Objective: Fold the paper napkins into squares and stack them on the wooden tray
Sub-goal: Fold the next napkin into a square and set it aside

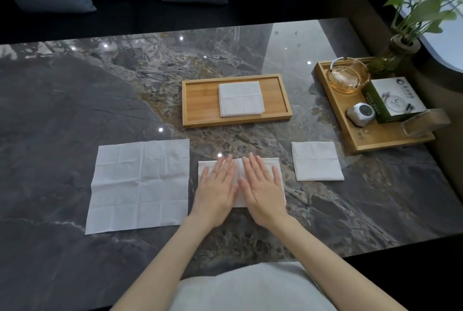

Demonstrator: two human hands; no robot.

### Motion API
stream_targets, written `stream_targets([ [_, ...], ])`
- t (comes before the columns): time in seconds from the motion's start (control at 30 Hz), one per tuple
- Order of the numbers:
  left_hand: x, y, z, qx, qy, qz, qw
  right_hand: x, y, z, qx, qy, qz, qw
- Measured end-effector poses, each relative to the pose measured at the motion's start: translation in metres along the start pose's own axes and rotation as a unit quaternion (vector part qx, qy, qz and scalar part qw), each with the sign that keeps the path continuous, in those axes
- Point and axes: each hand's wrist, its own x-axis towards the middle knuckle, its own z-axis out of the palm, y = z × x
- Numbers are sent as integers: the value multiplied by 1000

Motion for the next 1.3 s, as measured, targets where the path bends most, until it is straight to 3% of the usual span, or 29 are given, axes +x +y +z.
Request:
stream_targets([
  [0.13, 0, -1, 12, 48, -22, -45, 998, 2, 14, 14, -69, -38, 8, 997],
  [0.33, -13, -20, 12, 65, 9, -114, 991, -6, 47, 6, -139, -18, 49, 989],
  [0.5, -22, -23, 14, 67, 32, -116, 990, -9, 52, -2, -148, 3, 72, 986],
  [0.57, -22, -21, 15, 71, 38, -121, 989, -12, 38, -2, -138, 5, 47, 989],
  [0.73, -21, -20, 15, 86, 30, -124, 988, -33, -9, 22, -125, -34, -107, 986],
  [0.83, -22, -20, 15, 102, 29, -123, 987, -43, -6, 32, -137, -63, -105, 983],
  [1.13, -21, -22, 12, 104, 4, -121, 987, -74, 71, 10, -170, 0, -46, 984],
  [1.3, -20, -15, 4, 124, -3, -113, 986, -78, 75, 4, -147, 75, -25, 986],
])
